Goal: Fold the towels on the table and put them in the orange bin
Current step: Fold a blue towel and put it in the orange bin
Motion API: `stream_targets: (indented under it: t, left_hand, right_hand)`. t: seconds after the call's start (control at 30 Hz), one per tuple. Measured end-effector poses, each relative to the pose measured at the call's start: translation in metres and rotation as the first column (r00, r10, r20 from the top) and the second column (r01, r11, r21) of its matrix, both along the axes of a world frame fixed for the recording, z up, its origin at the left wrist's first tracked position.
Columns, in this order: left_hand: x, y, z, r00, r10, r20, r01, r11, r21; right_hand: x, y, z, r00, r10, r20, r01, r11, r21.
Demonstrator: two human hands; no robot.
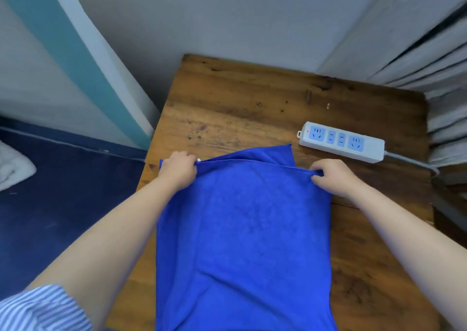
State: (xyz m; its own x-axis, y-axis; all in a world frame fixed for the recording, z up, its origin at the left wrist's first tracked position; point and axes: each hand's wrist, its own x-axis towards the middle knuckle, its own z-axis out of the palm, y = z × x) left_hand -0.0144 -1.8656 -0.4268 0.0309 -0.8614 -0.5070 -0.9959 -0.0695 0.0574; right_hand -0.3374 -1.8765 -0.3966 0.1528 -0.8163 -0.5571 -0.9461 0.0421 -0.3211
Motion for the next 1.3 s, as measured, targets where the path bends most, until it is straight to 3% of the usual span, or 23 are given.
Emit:
stream_targets:
  t: [0.07, 0.13, 0.17, 0.23, 0.37, 0.43, 0.5, 0.57, 0.63, 0.7, 0.8, 1.2, 1.3]
  left_hand:
    - [0.014, 0.005, 0.012, 0.995, 0.026, -0.095, -0.022, 0.998, 0.050]
    - [0.029, 0.012, 0.026, 0.997, -0.037, -0.069, 0.039, 0.999, 0.031]
    - [0.033, 0.017, 0.032, 0.996, -0.075, -0.044, 0.075, 0.997, 0.005]
    - [0.039, 0.027, 0.042, 0.989, -0.065, -0.133, 0.052, 0.994, -0.098]
    - [0.039, 0.047, 0.050, 0.954, 0.001, -0.298, -0.086, 0.958, -0.272]
    - [0.045, 0.055, 0.048, 0.919, 0.139, -0.370, -0.193, 0.974, -0.115]
    - [0.059, 0.054, 0.048, 0.838, 0.356, -0.415, -0.286, 0.932, 0.222]
    - [0.074, 0.051, 0.047, 0.774, 0.494, -0.397, -0.352, 0.856, 0.378]
    - [0.084, 0.047, 0.042, 0.781, 0.497, -0.377, -0.412, 0.865, 0.286]
    - [0.087, 0.040, 0.036, 0.844, 0.434, -0.314, -0.429, 0.899, 0.091]
    - [0.079, 0.029, 0.024, 0.932, 0.317, -0.174, -0.329, 0.944, -0.040]
    - [0.077, 0.002, -0.001, 0.994, 0.083, -0.074, -0.072, 0.986, 0.147]
    - [0.081, 0.003, 0.003, 0.977, 0.120, -0.174, -0.085, 0.977, 0.198]
  right_hand:
    - [-0.002, 0.000, 0.018, 0.996, -0.012, 0.084, 0.001, 0.993, 0.121]
    - [-0.001, -0.004, 0.036, 0.973, -0.108, 0.203, 0.052, 0.964, 0.259]
    - [0.000, -0.006, 0.043, 0.955, -0.155, 0.254, 0.069, 0.946, 0.317]
    - [0.006, -0.012, 0.055, 0.941, -0.173, 0.290, 0.049, 0.920, 0.389]
    - [0.021, -0.022, 0.058, 0.989, -0.003, 0.145, -0.063, 0.891, 0.449]
    - [0.030, -0.028, 0.052, 0.993, 0.116, 0.032, -0.117, 0.877, 0.465]
    - [0.043, -0.035, 0.045, 0.979, 0.197, -0.045, -0.158, 0.883, 0.442]
    - [0.057, -0.039, 0.038, 0.956, 0.271, -0.113, -0.219, 0.914, 0.341]
    - [0.071, -0.042, 0.026, 0.935, 0.317, -0.161, -0.286, 0.940, 0.187]
    - [0.081, -0.044, 0.012, 0.935, 0.308, -0.174, -0.304, 0.951, 0.048]
    - [0.087, -0.040, -0.005, 0.909, 0.340, -0.241, -0.368, 0.926, -0.080]
    - [0.083, -0.055, -0.016, 0.774, 0.586, -0.239, -0.604, 0.797, -0.002]
    - [0.083, -0.057, -0.008, 0.796, 0.575, -0.188, -0.583, 0.812, 0.017]
